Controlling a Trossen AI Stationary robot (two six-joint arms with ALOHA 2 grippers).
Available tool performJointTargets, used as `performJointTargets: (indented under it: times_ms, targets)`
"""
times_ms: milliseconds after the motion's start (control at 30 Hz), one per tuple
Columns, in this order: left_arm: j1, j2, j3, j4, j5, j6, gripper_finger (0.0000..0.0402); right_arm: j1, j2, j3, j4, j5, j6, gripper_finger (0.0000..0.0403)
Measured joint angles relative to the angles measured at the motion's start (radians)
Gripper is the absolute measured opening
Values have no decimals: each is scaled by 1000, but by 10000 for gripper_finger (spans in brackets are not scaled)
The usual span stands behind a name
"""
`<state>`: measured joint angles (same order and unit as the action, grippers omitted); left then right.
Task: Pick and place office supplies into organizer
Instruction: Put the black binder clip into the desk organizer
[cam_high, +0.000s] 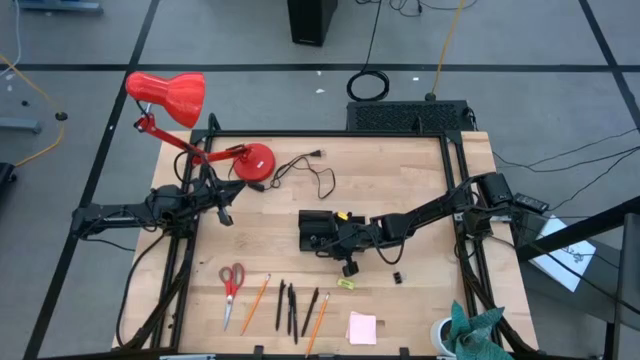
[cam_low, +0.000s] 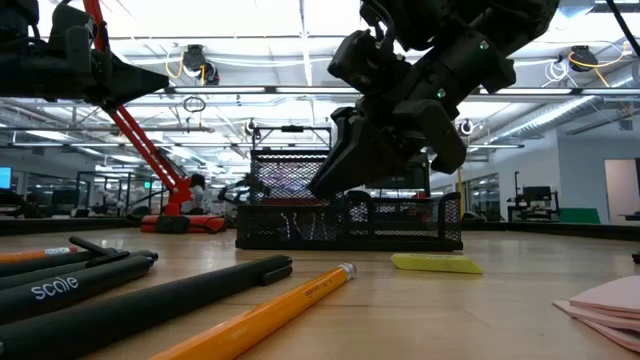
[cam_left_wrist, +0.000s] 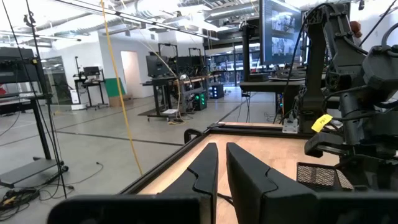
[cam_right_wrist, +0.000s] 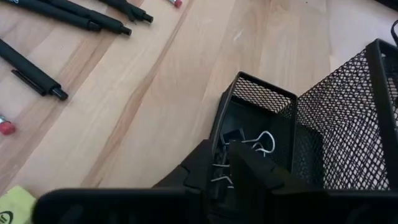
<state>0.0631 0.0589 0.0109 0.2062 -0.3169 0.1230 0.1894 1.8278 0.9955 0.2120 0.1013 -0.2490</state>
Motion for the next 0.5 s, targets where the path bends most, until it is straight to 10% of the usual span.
performJointTargets:
  times_ms: [500]
  targets:
    - [0,0,0,-2,0,0,40,135,-352,-1,-364,189,161,116]
